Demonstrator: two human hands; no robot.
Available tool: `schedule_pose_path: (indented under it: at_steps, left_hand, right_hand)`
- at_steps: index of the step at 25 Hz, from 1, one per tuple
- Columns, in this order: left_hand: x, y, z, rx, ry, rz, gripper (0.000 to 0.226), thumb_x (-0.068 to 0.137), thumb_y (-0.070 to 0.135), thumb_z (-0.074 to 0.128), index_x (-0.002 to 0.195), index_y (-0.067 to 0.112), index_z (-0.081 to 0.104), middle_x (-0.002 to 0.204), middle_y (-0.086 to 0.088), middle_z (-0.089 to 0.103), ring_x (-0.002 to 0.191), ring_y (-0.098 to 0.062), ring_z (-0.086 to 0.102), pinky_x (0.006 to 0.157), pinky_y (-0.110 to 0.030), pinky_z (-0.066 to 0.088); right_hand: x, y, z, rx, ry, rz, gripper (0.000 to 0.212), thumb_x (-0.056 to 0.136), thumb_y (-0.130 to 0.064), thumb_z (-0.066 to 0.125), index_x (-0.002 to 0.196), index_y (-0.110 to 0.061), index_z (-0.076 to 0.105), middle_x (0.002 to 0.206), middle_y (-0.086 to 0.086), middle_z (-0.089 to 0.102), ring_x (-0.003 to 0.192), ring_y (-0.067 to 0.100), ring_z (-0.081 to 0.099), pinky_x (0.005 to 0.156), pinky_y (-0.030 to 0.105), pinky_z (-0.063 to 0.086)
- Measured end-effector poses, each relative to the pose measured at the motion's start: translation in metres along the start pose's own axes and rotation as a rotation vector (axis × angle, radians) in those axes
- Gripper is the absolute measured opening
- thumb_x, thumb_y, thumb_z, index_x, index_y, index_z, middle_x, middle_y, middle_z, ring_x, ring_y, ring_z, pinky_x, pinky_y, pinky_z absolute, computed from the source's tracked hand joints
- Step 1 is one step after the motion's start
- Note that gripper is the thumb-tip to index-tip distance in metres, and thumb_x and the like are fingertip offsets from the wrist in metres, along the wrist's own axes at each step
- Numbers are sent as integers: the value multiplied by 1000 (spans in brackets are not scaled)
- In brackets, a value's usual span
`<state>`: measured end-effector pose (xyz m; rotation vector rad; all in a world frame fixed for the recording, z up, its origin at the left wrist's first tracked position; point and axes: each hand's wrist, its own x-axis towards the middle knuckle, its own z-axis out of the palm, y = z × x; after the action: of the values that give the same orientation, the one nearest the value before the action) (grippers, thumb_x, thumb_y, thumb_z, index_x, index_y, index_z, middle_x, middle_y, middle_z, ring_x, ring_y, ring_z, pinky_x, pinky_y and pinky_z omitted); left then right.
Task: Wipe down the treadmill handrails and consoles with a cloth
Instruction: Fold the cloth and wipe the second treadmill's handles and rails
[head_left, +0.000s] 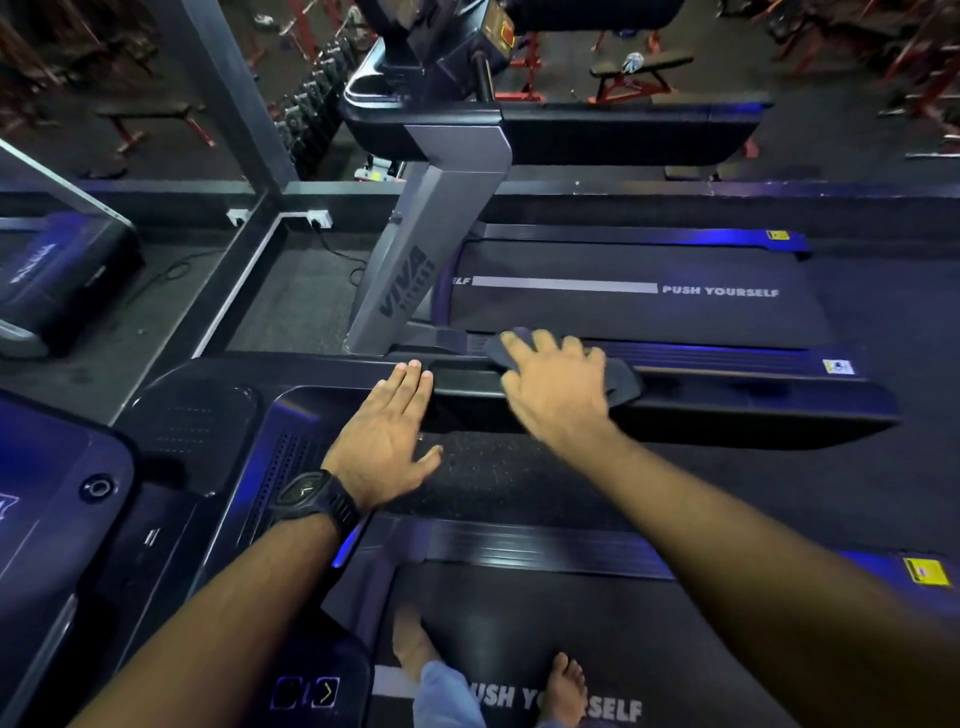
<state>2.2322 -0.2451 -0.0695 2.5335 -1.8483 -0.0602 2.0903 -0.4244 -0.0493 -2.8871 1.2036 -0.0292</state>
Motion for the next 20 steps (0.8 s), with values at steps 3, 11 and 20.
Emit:
schedule_pose_path:
  at_steps: [3, 11, 20]
  left_hand:
    - [3, 6, -1, 13, -19, -9, 94, 85, 57, 37, 155, 0, 12, 163, -20, 9, 152, -31, 4, 124, -42, 7]
    - [5, 9, -1, 21, -22, 11, 91, 91, 50, 52, 156, 2, 9, 164, -17, 7, 153, -29, 2, 124, -43, 6]
    - [11, 20, -2, 18, -25, 42, 89, 90, 52, 46, 156, 4, 11, 164, -15, 7, 153, -27, 2, 124, -43, 6]
  right_hand:
    - [-30, 3, 11, -66, 115, -326, 59, 94, -46, 42, 151, -33, 34, 149, 6, 45, 125, 36, 49, 93, 52, 43]
    - [-34, -4, 11, -48, 135, -195, 59, 94, -44, 43, 151, -32, 34, 149, 8, 46, 128, 37, 47, 98, 56, 40]
    - [-19, 17, 5, 1, 71, -269, 56, 96, -45, 39, 150, -36, 32, 147, 1, 47, 127, 33, 48, 100, 51, 41]
